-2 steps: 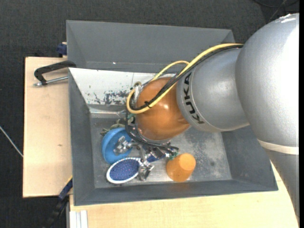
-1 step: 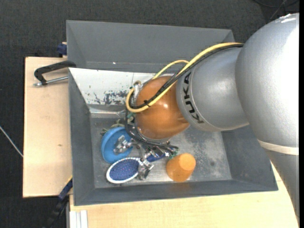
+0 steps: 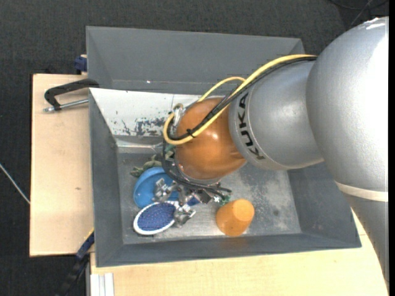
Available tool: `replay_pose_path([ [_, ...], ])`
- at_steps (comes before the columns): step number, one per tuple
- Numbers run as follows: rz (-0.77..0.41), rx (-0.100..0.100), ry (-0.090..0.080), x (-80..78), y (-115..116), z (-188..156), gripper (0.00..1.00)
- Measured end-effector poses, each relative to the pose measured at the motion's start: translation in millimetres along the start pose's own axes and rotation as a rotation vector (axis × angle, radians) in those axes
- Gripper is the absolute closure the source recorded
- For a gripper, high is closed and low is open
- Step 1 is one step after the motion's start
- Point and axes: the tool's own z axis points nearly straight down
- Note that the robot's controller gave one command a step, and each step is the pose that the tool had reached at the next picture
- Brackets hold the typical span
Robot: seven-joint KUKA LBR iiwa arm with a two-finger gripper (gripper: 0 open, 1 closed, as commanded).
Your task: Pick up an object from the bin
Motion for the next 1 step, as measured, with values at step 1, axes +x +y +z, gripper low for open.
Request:
replay_pose_path([
  [1,0.001,0.000,0.003,-1.7,0.4,-17.3,1.00],
])
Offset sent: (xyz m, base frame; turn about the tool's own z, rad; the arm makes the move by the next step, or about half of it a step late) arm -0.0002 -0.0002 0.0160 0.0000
